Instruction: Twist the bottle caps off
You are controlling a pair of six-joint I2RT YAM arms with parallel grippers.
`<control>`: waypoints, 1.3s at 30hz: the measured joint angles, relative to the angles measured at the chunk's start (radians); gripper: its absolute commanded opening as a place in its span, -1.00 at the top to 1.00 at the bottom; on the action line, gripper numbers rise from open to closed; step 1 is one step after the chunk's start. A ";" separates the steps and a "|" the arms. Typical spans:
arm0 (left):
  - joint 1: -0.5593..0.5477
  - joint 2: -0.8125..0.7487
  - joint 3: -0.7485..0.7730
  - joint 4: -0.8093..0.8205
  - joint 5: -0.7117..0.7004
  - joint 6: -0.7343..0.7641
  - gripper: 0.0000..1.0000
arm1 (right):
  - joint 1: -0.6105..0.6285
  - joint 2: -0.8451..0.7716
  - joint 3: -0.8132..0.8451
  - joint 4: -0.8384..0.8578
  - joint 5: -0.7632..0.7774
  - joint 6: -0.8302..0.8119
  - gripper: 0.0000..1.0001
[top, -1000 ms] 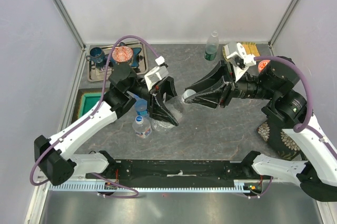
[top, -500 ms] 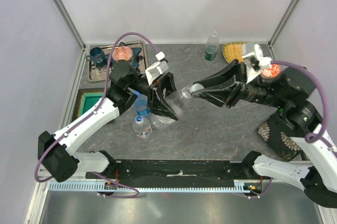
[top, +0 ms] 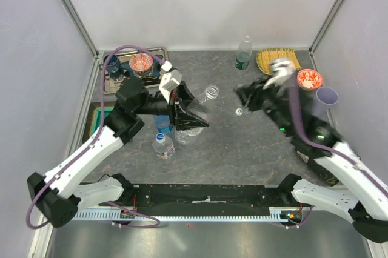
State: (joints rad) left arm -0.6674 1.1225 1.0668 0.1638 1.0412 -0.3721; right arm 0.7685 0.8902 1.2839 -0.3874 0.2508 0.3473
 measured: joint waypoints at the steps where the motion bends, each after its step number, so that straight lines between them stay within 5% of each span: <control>1: 0.000 -0.028 -0.011 -0.006 -0.041 0.011 -0.12 | 0.000 0.014 -0.082 -0.008 0.023 0.019 1.00; 9: 0.000 -0.263 -0.089 -0.044 -0.314 0.087 -0.15 | 0.000 0.247 -0.552 -0.024 0.046 0.160 1.00; 30: 0.000 -0.432 -0.192 -0.158 -0.465 0.132 -0.16 | -0.116 0.733 -0.480 0.277 0.098 0.234 1.00; 37: 0.000 -0.433 -0.203 -0.168 -0.467 0.138 -0.17 | -0.131 0.763 -0.456 0.297 0.093 0.235 0.05; 39: 0.000 -0.433 -0.206 -0.171 -0.467 0.139 -0.17 | -0.131 0.761 -0.463 0.307 0.090 0.239 -0.08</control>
State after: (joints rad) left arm -0.6678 0.6899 0.8604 -0.0074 0.5743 -0.2333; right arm 0.6373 1.6508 0.8211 -0.0799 0.3408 0.5865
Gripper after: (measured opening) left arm 0.583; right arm 0.434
